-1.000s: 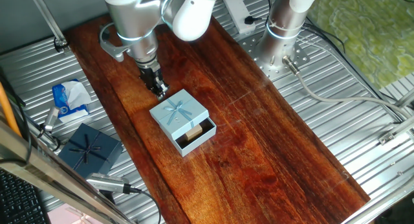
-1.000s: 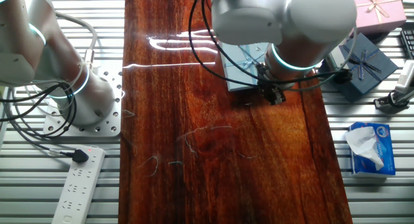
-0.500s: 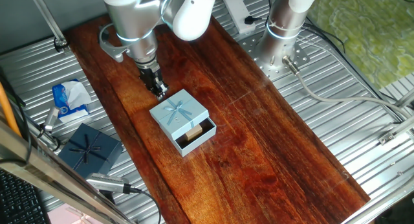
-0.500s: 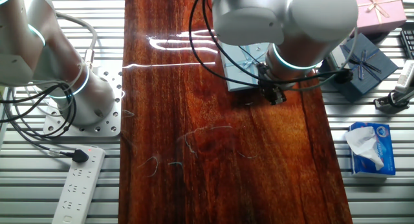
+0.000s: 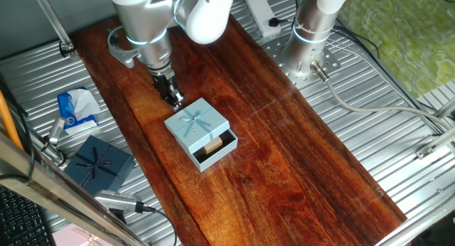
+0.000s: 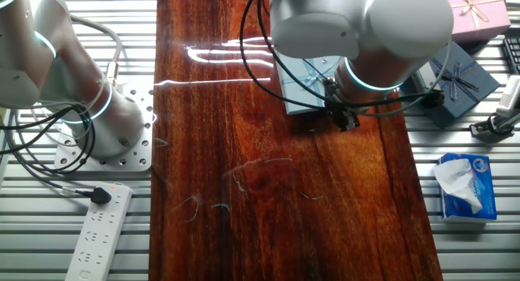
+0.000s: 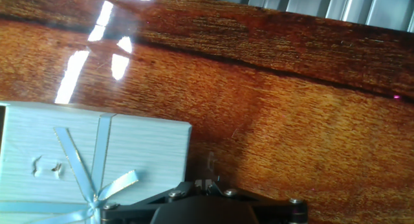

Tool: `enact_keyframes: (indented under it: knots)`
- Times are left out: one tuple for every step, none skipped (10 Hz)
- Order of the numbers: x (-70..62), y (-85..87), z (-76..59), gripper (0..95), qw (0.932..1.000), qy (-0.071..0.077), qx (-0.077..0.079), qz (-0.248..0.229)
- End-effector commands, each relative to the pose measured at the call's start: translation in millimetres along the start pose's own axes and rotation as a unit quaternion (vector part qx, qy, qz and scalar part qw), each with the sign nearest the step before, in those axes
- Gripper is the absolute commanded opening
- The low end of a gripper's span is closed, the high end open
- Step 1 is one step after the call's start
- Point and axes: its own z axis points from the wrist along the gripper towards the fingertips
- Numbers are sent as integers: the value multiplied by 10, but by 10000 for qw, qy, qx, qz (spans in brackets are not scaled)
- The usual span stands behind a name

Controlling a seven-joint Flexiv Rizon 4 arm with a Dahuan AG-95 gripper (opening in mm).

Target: Slide the outer casing onto the gift box

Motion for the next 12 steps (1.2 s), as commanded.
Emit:
enact_keyframes:
  knots:
    - [-3,7,-2,0,10000,-3,-19,25]
    - [-9,18,3,0,9999,-21,-70,71]
    - [-10,20,3,0,9999,-27,-86,89]
    - [-11,23,5,0,9999,-33,-110,107]
    - [-11,24,5,0,9999,-34,-119,115]
    - [-12,24,5,0,9999,-34,-126,112]
    - [-12,25,6,0,9998,-30,-129,125]
    - [-12,25,6,0,9998,-23,-129,127]
    - [-12,25,6,0,9998,-21,-130,127]
    - [-14,28,7,0,9998,-12,-135,134]
    - [-15,31,8,0,9998,-6,-138,139]
    - [-17,35,10,0,9998,-2,-144,149]
